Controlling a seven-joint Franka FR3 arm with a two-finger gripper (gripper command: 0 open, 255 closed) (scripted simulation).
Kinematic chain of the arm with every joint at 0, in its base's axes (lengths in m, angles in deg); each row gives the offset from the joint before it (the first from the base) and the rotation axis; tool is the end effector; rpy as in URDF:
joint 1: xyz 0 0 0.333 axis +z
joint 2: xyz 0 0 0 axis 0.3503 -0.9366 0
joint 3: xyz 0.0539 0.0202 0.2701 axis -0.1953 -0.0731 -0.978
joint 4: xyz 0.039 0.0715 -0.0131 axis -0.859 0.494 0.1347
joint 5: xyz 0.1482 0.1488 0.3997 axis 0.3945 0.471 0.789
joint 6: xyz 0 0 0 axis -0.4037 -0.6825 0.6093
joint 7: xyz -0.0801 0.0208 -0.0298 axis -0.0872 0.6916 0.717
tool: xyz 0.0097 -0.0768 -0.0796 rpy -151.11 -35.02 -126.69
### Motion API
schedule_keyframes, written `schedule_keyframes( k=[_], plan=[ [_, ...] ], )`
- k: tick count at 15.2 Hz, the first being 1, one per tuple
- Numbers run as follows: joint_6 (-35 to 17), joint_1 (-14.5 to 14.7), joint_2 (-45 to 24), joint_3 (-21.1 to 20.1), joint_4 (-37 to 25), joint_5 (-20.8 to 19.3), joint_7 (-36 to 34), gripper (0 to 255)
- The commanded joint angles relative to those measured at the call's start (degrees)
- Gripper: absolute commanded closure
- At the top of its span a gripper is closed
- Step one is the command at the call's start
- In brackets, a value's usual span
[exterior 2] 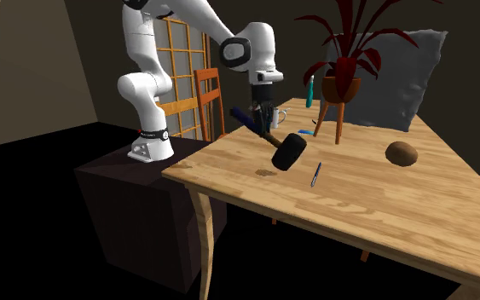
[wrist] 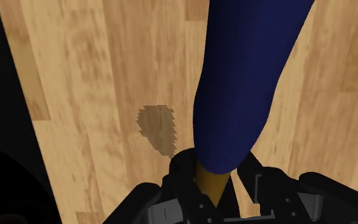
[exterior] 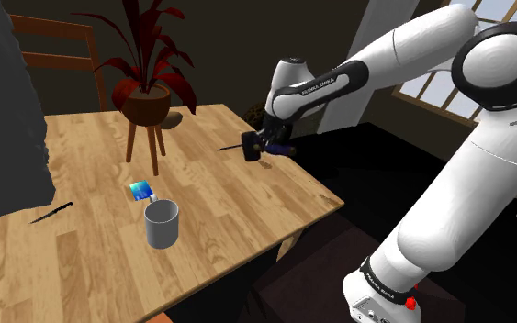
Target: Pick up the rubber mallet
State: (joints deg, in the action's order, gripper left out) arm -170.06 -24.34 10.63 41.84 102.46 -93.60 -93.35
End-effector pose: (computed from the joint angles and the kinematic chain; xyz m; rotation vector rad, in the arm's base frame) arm 0.5735 -0.0556 0.2733 3.0226 -0.2108 0.1952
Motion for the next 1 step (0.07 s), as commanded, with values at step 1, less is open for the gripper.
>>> schedule_keyframes(
  k=[1],
  plan=[
    [0.6,0.0,0.3,0.0,-0.3,0.1,0.1,255]
  ],
)
